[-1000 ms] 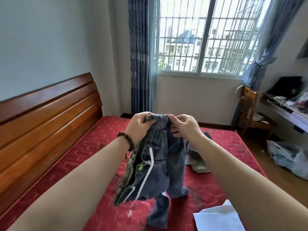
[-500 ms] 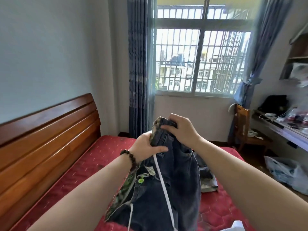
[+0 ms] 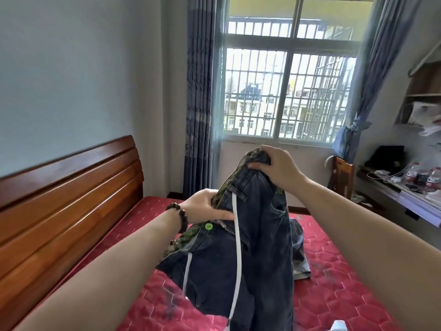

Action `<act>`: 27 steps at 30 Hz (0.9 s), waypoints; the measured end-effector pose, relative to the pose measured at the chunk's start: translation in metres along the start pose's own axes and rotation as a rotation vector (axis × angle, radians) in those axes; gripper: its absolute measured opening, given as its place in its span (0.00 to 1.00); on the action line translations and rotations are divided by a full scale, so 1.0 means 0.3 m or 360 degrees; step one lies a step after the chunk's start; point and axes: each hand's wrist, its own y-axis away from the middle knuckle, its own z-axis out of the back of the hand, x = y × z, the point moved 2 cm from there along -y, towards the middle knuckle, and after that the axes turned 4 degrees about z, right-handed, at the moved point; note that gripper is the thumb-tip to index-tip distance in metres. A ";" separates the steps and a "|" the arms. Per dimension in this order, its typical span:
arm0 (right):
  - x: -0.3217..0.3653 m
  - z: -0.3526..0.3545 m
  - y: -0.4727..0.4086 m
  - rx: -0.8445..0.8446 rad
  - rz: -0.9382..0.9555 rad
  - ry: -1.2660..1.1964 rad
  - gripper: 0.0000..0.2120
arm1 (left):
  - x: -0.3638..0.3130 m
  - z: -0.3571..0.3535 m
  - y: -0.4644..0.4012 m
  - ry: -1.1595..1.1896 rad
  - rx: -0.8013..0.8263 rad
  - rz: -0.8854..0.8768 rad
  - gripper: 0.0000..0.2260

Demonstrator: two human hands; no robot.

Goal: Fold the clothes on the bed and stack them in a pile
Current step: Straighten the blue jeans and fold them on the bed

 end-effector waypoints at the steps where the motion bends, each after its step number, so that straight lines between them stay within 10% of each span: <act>1: 0.000 0.006 -0.005 -0.0024 -0.0014 0.0003 0.10 | 0.037 0.010 0.018 0.0019 0.0036 0.0041 0.16; 6: 0.013 0.021 -0.030 -0.0098 -0.0122 0.0017 0.09 | 0.224 0.013 0.105 -0.0263 -0.0059 0.0247 0.43; 12: 0.016 0.070 -0.034 -0.0195 -0.0210 -0.0096 0.07 | 0.378 -0.040 0.154 -0.0449 -0.0418 0.0461 0.08; 27: -0.255 0.185 0.171 -0.0609 -0.0776 -0.0604 0.04 | 0.237 0.208 0.207 0.1054 -0.0399 0.0248 0.09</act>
